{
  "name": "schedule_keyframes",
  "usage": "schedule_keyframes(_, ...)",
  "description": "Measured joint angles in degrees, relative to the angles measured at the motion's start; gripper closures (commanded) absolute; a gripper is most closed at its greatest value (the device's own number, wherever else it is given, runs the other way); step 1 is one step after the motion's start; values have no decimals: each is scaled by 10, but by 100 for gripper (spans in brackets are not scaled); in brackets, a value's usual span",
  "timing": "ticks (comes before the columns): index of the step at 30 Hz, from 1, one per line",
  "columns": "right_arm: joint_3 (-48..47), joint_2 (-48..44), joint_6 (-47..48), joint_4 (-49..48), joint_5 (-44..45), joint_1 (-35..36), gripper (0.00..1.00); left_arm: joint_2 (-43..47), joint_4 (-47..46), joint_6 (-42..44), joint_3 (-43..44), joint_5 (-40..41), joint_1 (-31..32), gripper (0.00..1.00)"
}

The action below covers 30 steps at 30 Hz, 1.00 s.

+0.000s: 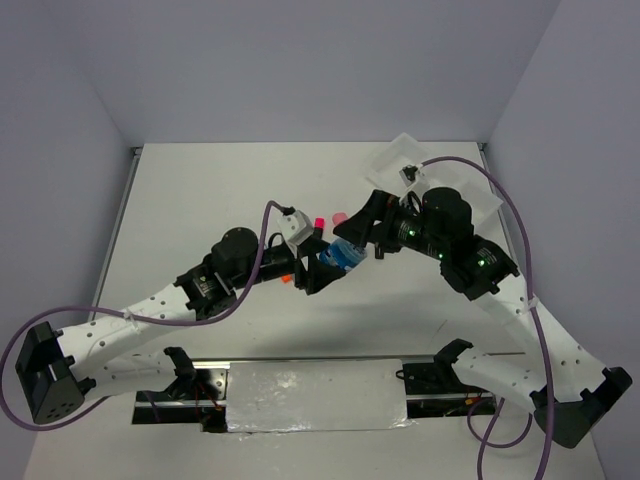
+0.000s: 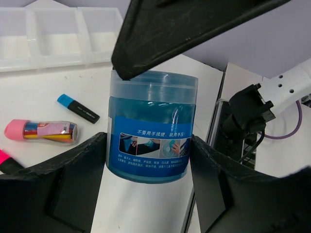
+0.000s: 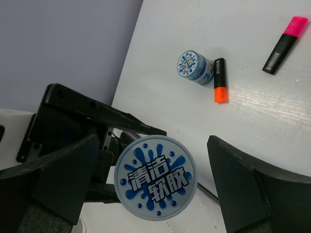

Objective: Sort the stationery into containers
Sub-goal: Pick up the stationery from the center of the board, then place the stationery in the storage box.

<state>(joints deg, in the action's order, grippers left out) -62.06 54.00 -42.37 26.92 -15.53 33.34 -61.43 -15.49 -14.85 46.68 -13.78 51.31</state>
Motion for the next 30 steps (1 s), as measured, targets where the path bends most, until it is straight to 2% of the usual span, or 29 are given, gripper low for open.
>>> schedule_keyframes(11, 15, 2, -6, 9, 32, 24, 0, 5, 3, 19, 0, 9, 7, 100)
schedule_keyframes(14, 19, -8, -6, 14, 41, 26, 4, 10, 7, 28, 0, 16, 7, 100)
schedule_keyframes(17, 24, -19, -8, 9, 28, 27, 21, 12, 7, 29, 0, 18, 8, 100)
schedule_keyframes(20, 26, -22, -13, -4, 14, 28, 33, 12, 8, 30, 0, 18, 9, 100)
schedule_keyframes(22, 31, -22, -15, -12, 7, 27, 33, 13, 9, 30, 0, 18, 9, 100)
schedule_keyframes(24, 39, -21, -16, -26, -2, 24, 42, 14, 13, 31, 0, 19, 9, 100)
schedule_keyframes(26, 49, -19, -20, -42, -12, 21, 58, 15, 20, 34, 0, 25, 9, 100)
schedule_keyframes(27, 53, -18, -21, -49, -17, 20, 75, 16, 24, 37, 0, 28, 9, 100)
schedule_keyframes(28, 57, -17, -21, -54, -21, 19, 83, 17, 28, 39, 0, 30, 9, 100)
schedule_keyframes(29, 61, -17, -22, -62, -24, 19, 99, 18, 31, 41, 0, 33, 9, 96)
schedule_keyframes(30, 63, -17, -24, -67, -25, 18, 100, 19, 34, 42, 0, 36, 9, 90)
